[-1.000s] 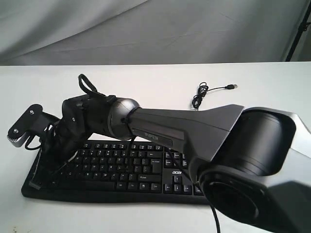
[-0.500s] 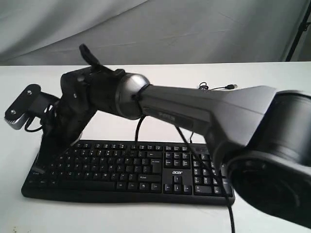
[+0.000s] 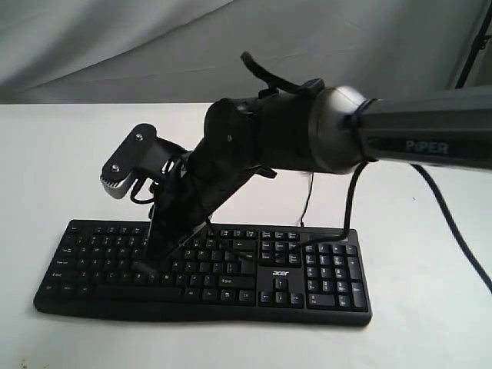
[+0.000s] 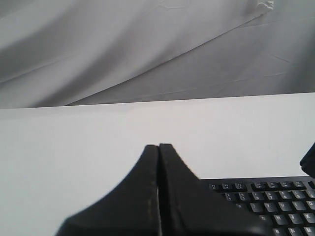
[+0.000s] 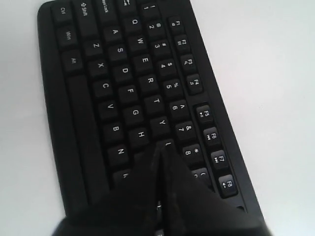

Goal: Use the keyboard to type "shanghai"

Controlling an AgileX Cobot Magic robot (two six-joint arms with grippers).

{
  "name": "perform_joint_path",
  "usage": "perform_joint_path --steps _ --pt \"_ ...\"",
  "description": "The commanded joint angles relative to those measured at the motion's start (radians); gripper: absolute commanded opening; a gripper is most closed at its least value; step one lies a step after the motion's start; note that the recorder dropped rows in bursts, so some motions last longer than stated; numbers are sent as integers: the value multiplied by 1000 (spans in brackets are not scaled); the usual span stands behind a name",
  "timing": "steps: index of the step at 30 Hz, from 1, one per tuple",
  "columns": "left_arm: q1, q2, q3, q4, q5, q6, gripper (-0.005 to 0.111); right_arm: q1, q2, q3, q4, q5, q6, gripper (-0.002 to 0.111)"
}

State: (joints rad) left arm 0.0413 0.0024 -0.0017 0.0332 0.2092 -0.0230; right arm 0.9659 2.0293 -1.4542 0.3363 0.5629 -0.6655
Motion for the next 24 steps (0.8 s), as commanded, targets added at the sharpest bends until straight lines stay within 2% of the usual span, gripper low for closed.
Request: perform_joint_path --steps 1,10,24 --pt "-6 -2 2 0 -11 -3 0 -19 16 10 29 6 -16 0" --pt "-6 -2 2 0 -11 -3 0 -37 77 10 127 -21 -143 0" --pt "-6 -2 2 0 -11 -3 0 -51 117 10 143 -62 -167 0"
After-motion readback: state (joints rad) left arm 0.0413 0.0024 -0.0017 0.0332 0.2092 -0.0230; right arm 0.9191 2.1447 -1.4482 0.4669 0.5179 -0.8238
